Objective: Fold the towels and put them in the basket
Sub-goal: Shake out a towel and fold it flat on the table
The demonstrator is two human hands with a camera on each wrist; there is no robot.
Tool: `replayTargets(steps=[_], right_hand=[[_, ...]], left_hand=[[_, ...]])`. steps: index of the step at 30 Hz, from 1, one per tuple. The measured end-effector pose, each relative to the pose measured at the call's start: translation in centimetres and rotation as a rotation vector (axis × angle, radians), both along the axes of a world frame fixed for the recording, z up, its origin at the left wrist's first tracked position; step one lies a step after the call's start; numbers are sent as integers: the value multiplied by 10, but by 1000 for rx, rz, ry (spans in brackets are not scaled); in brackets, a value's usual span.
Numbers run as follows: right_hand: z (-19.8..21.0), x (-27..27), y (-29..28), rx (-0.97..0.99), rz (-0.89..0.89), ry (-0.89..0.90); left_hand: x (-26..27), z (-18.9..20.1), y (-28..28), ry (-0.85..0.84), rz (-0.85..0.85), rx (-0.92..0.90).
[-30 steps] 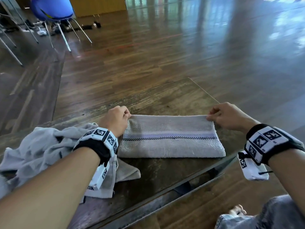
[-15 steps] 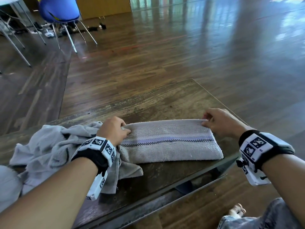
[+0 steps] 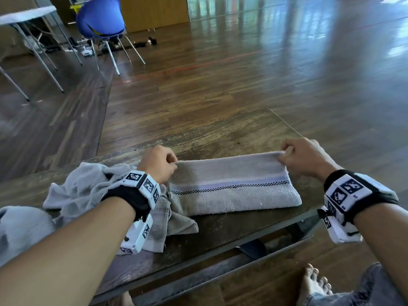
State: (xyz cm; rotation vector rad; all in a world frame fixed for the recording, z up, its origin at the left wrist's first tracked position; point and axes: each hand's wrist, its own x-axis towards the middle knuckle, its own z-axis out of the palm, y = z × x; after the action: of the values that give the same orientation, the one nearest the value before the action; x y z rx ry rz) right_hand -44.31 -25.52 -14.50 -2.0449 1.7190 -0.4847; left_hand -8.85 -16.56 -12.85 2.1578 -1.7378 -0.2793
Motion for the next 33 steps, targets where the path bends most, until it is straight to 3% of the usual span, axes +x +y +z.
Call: replayTargets(steps=[3,6,10,12,15,17,21,28,33], right_hand=[[10,-9,0,-167,-73,-143],[24,-15,5,-412,-124,-371],[34,-25,20,-515,-69,-695],[29,-36,27,-466,-35,-584],[1,-52,39,-183,92,-228],[-17,-59,46,-48,127,-89],[-24,-65,51,-43,55,-26],[-23,-51,46,-28,21,36],[-21,-37,38,-25,-29,182]], left_hand=[[-2,16,-10,55,-9,-133],[-8,38,-15,-35,-71,-347],[-19,48,3,-50,-133,-593],[-22,38,17,-44,-144,-544],[-26,8,40,47,-90,-221],[-29,-11,51,104,-14,-38],[-34,-27,53,122,146,-4],[-39,-25,38,-19,242,153],[-44,-25,30,-87,245,233]])
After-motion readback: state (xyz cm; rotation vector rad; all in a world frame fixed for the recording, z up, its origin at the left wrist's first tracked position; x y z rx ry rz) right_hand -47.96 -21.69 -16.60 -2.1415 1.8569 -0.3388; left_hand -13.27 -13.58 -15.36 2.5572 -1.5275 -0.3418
